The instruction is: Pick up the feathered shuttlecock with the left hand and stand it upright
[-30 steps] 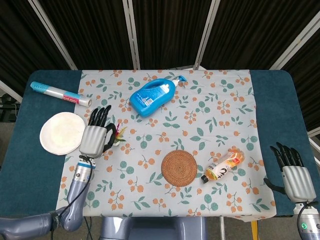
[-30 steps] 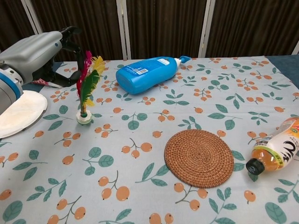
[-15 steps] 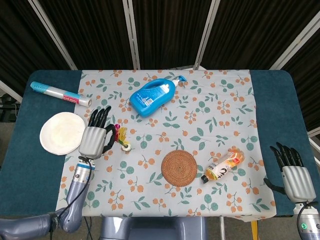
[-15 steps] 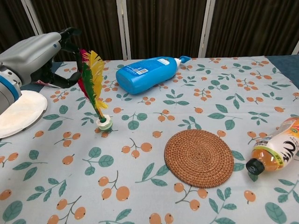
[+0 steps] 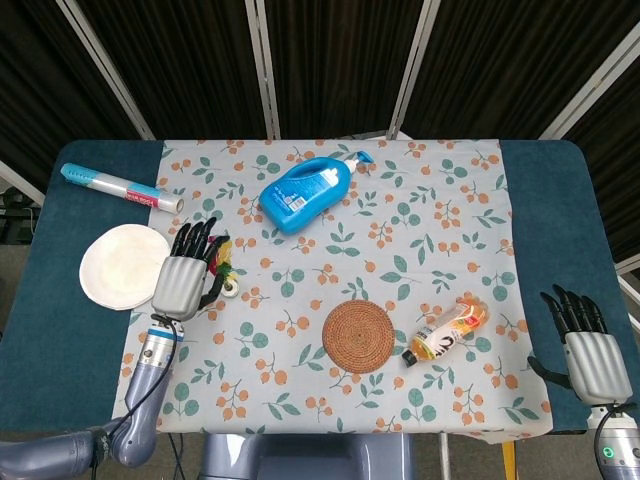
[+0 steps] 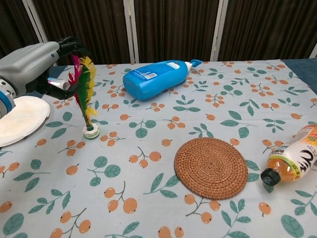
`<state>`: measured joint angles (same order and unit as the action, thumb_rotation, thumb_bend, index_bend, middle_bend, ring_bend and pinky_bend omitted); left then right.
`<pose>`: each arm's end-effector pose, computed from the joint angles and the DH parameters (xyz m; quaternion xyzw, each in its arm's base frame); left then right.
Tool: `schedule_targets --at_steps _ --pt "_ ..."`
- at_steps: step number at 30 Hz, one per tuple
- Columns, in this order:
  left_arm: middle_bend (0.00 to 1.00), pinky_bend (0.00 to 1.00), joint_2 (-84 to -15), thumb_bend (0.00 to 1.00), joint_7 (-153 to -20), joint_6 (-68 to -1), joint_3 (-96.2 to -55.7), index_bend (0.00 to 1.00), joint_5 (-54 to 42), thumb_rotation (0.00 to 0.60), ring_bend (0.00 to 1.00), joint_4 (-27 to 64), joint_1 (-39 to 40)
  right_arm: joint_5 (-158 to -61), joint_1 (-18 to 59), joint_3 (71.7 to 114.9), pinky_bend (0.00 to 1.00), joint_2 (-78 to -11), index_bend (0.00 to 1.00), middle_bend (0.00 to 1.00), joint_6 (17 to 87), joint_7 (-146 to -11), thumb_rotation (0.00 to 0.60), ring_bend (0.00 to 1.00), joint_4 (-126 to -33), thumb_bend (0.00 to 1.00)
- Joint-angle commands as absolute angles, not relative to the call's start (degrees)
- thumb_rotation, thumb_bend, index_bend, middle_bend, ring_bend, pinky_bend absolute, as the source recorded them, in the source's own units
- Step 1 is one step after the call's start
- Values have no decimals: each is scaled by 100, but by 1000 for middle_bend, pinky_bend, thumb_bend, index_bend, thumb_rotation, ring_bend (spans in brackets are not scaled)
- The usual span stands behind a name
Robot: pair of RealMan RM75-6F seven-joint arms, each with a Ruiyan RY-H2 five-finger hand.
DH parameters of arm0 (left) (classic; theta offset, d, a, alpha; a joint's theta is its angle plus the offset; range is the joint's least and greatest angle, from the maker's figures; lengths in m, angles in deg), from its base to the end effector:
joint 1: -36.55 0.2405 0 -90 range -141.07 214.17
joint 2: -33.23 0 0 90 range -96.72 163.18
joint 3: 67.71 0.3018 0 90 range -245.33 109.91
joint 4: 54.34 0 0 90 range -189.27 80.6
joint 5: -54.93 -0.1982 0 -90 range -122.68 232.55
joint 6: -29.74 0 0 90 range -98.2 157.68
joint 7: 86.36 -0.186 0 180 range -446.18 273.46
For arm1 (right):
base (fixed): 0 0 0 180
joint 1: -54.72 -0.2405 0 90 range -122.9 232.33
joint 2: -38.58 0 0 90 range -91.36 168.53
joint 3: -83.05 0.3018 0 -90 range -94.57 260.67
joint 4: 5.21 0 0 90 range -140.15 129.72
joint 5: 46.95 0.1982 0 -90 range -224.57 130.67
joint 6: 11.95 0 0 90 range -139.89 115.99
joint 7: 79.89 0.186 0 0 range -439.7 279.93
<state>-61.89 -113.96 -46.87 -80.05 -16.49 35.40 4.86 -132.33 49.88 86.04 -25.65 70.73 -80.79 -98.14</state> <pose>-0.1754 0.3657 0.0103 -0.6379 -0.3476 -0.4630 0.5079 -0.3495 -0.2255 0.1819 0.5996 -0.4005 0.3754 0.5824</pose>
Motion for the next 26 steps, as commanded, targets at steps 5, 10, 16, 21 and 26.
schedule_targets --at_steps 5,10,16,21,26 --pt "0 0 -6003 423 -11278 -4738 -8000 57 -1793 600 0 3745 533 -13227 4993 8605 0 -2561 93 0 7077 -8079 600 0 -9813 106" --pt "0 0 -5564 344 -11286 -4848 -7825 52 -2077 600 0 4102 676 -13213 4992 8605 0 -2552 93 0 7064 -8073 600 0 -9807 106" --pt "0 0 -4560 141 -11740 -5063 -7361 23 -2075 600 0 4952 1171 -13165 4986 8607 0 -2541 93 0 7023 -8121 600 0 -9830 106" --pt "0 0 -3727 96 -11651 -5288 -6889 14 -2206 600 0 5436 1666 -13165 4981 8609 0 -2559 92 0 7026 -8211 600 0 -9857 106" --pt "0 0 -3170 96 -11472 -5680 -6459 4 -2635 600 0 5374 2159 -13194 4972 8611 0 -2620 88 0 7056 -8355 600 0 -9836 106"
